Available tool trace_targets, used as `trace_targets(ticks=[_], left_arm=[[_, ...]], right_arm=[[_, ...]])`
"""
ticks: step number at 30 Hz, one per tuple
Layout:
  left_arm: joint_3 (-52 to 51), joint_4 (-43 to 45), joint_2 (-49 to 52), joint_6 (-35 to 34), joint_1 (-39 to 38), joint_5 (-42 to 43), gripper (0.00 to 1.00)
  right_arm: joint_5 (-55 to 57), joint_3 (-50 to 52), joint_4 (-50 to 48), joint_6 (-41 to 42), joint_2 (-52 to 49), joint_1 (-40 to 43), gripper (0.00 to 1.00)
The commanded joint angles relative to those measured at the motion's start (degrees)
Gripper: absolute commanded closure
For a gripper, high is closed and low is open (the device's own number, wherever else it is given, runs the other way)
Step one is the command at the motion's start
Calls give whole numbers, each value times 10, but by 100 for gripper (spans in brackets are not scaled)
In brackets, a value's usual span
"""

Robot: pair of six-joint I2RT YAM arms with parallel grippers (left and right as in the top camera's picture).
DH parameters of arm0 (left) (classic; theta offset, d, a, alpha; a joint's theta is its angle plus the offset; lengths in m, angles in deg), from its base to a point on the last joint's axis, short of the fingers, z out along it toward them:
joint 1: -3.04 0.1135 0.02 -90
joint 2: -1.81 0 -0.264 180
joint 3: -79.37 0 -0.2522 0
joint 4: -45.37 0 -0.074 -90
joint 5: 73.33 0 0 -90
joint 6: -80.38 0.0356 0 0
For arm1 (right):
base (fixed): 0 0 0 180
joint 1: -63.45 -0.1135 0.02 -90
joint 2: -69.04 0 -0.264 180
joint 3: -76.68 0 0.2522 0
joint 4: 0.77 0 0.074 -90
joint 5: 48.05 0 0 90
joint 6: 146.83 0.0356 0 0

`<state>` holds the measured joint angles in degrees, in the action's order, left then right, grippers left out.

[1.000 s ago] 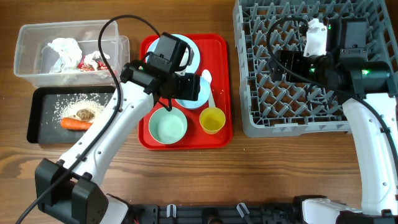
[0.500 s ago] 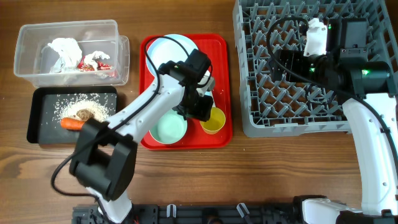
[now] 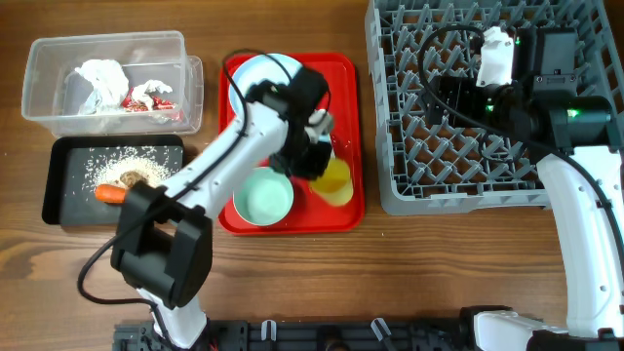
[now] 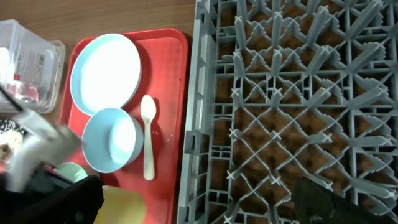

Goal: Sort waste into correct bins and load items into the dishwasher rack
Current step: 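Grasp the yellow cup with the left gripper and lift it up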

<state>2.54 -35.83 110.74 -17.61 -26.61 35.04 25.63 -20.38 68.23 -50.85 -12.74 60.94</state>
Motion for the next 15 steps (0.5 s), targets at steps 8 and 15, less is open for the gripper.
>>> trace_targets(ticks=[8, 15], left_arm=[[87, 121, -12, -19, 212, 418, 96], [87, 219, -12, -19, 249, 714, 96]], right_arm=[[-209, -8, -96, 15, -4, 2, 1], [-462, -6, -272, 15, -4, -27, 0]])
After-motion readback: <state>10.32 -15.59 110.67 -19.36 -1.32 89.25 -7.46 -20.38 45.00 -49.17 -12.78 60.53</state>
